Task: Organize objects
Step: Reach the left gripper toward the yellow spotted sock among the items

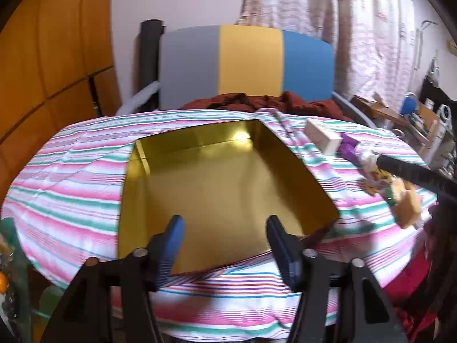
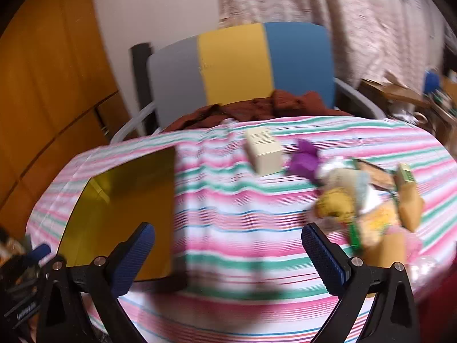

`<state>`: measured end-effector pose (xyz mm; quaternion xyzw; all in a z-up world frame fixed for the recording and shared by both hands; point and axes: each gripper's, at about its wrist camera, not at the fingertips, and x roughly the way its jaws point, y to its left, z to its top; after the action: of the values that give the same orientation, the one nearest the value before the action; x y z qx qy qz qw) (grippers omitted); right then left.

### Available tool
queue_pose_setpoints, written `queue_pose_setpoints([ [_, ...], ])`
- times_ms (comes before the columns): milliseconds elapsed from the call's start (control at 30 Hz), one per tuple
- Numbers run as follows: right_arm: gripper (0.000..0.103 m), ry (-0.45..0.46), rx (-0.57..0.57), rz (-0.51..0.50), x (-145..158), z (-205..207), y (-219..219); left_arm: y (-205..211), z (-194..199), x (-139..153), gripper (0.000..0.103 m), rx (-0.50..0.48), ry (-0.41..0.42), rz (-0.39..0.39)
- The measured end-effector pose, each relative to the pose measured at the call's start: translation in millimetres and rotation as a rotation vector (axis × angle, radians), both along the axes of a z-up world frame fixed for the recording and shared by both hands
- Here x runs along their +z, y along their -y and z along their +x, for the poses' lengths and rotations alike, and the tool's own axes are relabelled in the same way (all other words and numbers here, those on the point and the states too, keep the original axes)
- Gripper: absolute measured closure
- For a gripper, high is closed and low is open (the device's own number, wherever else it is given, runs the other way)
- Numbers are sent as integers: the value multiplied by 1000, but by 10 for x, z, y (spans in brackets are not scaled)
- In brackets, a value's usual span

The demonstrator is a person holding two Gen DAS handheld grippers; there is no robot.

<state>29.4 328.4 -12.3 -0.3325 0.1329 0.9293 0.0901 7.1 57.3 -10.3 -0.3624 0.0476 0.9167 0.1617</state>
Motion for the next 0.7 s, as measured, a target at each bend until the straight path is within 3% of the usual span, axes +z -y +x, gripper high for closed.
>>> queue_pose_setpoints([
  [300, 0, -50, -288, -61, 294, 408, -1298, -444, -22, 48, 30, -146, 29, 34],
  [433, 0, -46, -390, -138, 206, 550, -1784, -695, -70, 60, 26, -216, 70, 63],
  [567, 0, -48, -449, -184, 67, 628, -2026, -1017, -99, 68, 26, -305, 109, 84],
  [700, 0, -86, -466, -309, -39, 736, -2173, -1357, -142, 14, 27, -368, 150, 68],
])
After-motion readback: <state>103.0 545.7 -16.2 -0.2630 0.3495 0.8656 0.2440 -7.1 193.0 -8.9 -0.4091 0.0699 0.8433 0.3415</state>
